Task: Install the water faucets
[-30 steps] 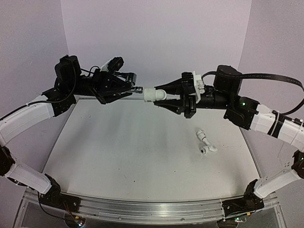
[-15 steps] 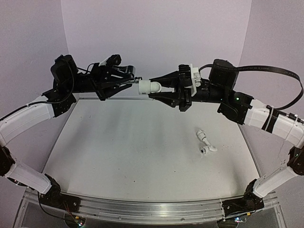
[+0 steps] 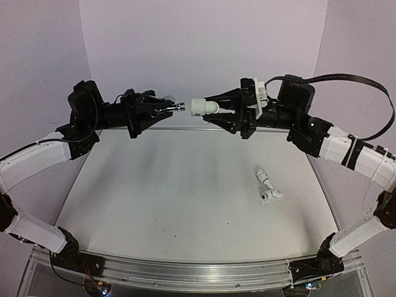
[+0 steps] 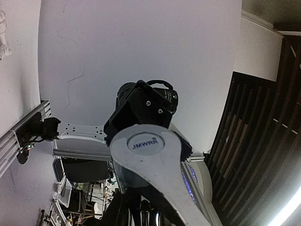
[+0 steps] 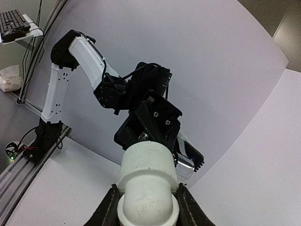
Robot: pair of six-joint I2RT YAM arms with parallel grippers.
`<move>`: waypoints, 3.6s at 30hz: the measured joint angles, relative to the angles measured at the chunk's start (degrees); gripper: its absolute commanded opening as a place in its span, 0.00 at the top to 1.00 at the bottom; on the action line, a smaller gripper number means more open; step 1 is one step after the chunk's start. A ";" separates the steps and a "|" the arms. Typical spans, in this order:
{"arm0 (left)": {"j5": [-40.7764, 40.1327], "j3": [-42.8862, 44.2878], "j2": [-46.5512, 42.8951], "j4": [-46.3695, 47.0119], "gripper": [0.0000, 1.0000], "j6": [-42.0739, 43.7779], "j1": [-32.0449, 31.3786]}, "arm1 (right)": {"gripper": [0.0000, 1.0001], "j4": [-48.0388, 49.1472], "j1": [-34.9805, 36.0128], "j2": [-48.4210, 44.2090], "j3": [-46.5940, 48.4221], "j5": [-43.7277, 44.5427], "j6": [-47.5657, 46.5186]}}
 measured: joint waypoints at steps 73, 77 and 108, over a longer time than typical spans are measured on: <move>-0.32 4.97 -0.91 -11.65 1.00 21.15 -1.96 | 1.00 -7.55 -1.10 9.07 11.56 -7.23 20.21; -0.81 5.57 -1.02 -11.83 1.00 24.57 -1.94 | 1.00 -4.80 -1.10 9.48 11.56 -7.44 24.27; -6.84 9.98 -2.72 -29.19 1.00 81.73 -1.76 | 1.00 1.64 -0.81 13.26 11.39 -9.09 55.05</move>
